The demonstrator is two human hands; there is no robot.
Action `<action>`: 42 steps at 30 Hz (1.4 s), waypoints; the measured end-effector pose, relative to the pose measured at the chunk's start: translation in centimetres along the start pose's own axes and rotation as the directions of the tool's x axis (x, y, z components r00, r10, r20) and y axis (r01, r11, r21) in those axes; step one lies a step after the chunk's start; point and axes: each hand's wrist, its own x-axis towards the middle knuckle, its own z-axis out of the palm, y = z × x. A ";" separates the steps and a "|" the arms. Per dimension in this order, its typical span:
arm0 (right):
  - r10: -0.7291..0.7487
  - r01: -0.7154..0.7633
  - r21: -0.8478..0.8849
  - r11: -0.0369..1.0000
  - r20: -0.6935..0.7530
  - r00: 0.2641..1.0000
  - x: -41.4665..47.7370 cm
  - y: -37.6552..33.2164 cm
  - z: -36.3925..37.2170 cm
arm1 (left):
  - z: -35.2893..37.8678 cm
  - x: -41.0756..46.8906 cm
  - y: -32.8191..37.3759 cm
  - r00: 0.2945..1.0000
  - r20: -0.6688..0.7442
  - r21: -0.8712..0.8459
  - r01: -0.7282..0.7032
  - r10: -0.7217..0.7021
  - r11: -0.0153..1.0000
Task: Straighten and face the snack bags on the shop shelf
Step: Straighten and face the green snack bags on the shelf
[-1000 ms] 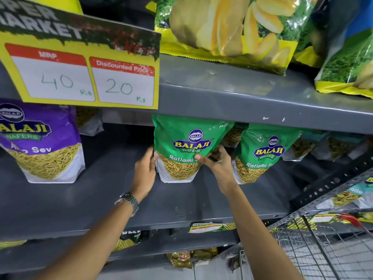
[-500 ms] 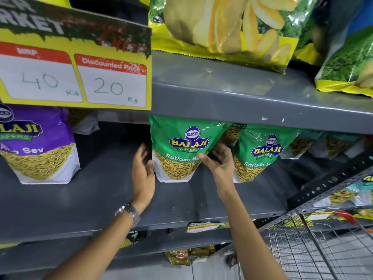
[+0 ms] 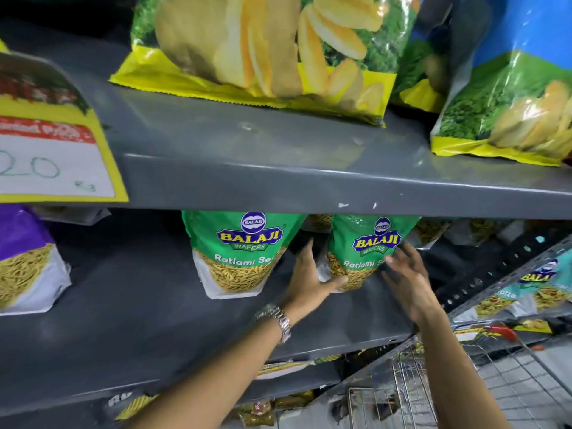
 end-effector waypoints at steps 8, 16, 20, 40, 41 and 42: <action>-0.070 0.078 -0.159 0.984 0.054 0.996 0.8 0.6 0.1 | 1.0 3.2 -1.2 0.998 0.034 0.170 0.051 -0.057 0.984; -0.143 0.144 -0.176 0.974 0.016 0.990 -2.6 0.8 -0.3 | 1.8 1.1 -1.5 0.999 -0.020 0.195 -0.026 0.030 0.980; -0.153 0.145 -0.209 0.967 -0.020 0.988 -5.3 1.0 -1.6 | 2.3 -1.0 -1.2 0.999 0.023 0.231 -0.046 0.042 0.972; -0.588 0.425 -0.413 0.806 -0.475 0.655 -14.5 6.1 4.4 | 2.4 -9.3 -3.5 0.986 -0.157 -0.021 -0.056 0.052 0.998; -0.631 0.472 -0.443 0.762 -0.345 0.695 -15.4 7.3 6.2 | 1.4 -10.2 -4.6 0.965 -0.261 -0.072 -0.041 0.021 0.997; -0.633 0.506 -0.451 0.735 -0.188 0.751 -16.0 8.3 7.9 | 0.2 -10.9 -5.6 0.925 -0.380 -0.119 -0.035 -0.012 0.992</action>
